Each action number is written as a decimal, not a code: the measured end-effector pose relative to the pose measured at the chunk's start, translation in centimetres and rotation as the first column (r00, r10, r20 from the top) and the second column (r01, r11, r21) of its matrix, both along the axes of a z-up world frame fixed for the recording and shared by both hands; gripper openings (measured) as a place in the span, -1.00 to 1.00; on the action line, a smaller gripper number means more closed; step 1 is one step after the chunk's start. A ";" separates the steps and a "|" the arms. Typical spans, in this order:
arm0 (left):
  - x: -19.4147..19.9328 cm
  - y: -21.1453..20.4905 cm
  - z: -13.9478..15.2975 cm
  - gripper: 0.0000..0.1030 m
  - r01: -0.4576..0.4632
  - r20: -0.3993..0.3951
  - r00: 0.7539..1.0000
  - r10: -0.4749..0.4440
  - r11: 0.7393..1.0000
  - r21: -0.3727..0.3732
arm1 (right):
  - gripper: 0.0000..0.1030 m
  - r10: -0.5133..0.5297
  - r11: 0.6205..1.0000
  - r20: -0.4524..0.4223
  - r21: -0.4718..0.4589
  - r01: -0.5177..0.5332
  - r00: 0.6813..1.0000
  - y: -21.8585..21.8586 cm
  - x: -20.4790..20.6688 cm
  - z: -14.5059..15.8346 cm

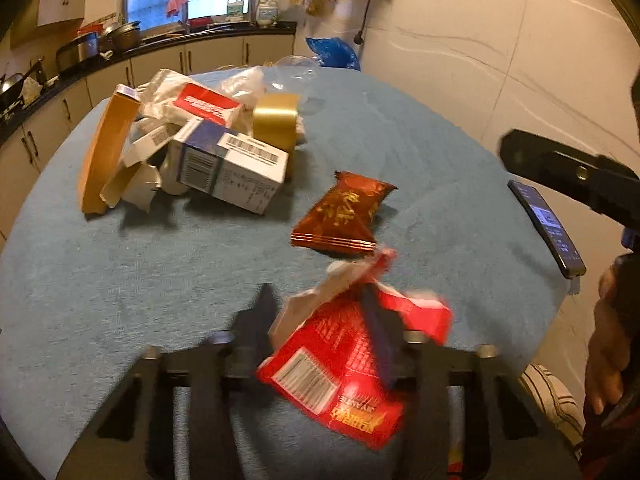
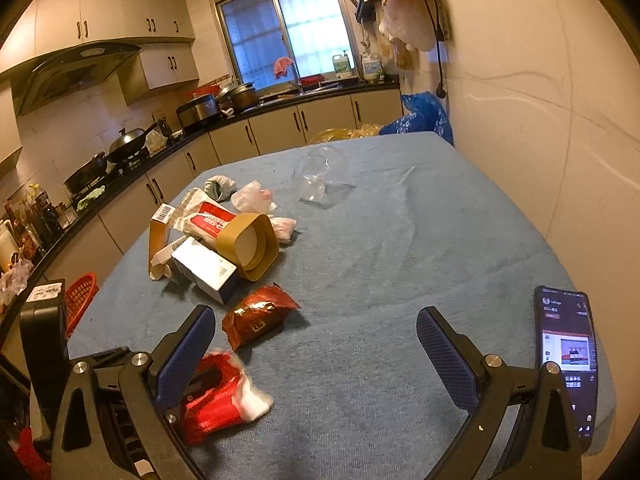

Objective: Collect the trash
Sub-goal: 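Grasp the red wrapper with the left gripper while the right grasps the foil packet, then carry the red wrapper and foil packet with both grippers toward the red basket, then open the left gripper over the basket while the right releases the foil packet, then move both tools back over the table toward the boxes and tape roll, then grasp the tan tape roll with the right gripper while the left grasps the orange box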

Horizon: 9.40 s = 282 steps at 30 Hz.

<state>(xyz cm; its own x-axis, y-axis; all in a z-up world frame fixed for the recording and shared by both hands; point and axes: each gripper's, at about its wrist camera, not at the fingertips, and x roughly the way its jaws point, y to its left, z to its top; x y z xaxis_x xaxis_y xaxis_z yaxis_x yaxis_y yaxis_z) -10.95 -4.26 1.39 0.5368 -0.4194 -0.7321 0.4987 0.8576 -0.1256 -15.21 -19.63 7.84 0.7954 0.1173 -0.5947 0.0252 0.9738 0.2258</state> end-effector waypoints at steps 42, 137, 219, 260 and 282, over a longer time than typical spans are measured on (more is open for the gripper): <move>1.1 7.9 1.1 -0.90 -0.273 0.111 0.955 0.275 0.961 -0.038 | -0.09 0.079 0.994 -0.162 0.090 -0.065 0.984 3.7 7.7 -4.3; -2.5 30.4 8.4 -0.93 -0.698 0.247 0.661 0.709 0.701 -0.147 | -0.09 0.574 0.818 -0.046 -0.027 -0.575 0.818 25.1 8.5 3.3; 1.4 27.4 6.5 0.15 -0.554 0.267 0.777 0.569 0.821 -0.139 | 0.18 0.355 0.934 -0.086 0.071 -0.350 0.931 20.9 13.4 3.1; 9.8 8.5 6.0 0.69 -0.325 0.229 0.930 0.289 0.936 0.139 | -0.37 0.025 0.993 -0.203 0.118 -0.001 0.979 4.7 15.8 -3.7; 15.1 8.4 3.5 -0.50 -0.448 0.229 0.884 0.407 0.878 0.167 | -0.37 0.096 0.989 -0.140 0.127 -0.078 0.986 5.2 15.4 -4.4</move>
<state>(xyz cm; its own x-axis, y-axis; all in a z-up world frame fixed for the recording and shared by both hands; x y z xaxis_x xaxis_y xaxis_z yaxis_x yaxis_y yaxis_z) 4.17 4.17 4.92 0.7601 0.0337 -0.6489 0.0734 0.9878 0.1372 0.17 -14.43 3.42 0.6852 0.2605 -0.6802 -0.0174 0.9394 0.3423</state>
